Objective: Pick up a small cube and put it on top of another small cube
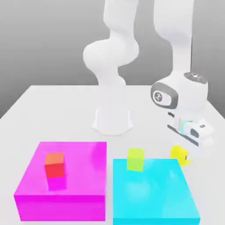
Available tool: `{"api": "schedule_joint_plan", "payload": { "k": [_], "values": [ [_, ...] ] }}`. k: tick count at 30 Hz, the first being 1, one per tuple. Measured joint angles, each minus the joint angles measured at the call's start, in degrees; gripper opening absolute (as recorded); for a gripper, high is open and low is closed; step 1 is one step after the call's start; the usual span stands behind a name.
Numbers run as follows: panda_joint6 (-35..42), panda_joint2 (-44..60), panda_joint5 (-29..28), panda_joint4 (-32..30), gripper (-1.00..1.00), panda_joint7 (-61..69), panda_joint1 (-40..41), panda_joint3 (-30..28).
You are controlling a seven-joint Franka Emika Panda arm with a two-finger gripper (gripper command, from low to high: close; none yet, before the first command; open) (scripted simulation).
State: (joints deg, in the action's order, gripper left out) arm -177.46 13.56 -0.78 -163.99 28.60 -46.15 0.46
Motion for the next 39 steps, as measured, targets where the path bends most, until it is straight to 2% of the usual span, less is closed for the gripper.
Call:
{"api": "schedule_joint_plan", "payload": {
  "k": [6, 8, 10, 19, 28, 37, 39],
  "values": [
    [9.16, -10.97, 1.53, -1.81, -1.00, 1.23, 1.11, 1.48],
    [11.90, -14.68, 0.73, -2.54, -1.00, 0.48, 1.35, 1.82],
    [13.57, -14.59, -0.82, -0.49, -1.00, -1.01, 2.71, 0.51],
    [22.02, -4.85, 0.62, 16.75, -1.00, -1.89, 16.72, -9.21],
    [30.82, 5.51, 7.80, 34.27, -1.00, 2.34, 31.45, -18.27],
    [39.40, 13.46, 15.51, 49.18, -1.00, 10.96, 48.70, -23.92],
    [40.14, 16.32, 17.32, 52.96, -1.00, 14.71, 53.22, -23.70]
  ]
}}
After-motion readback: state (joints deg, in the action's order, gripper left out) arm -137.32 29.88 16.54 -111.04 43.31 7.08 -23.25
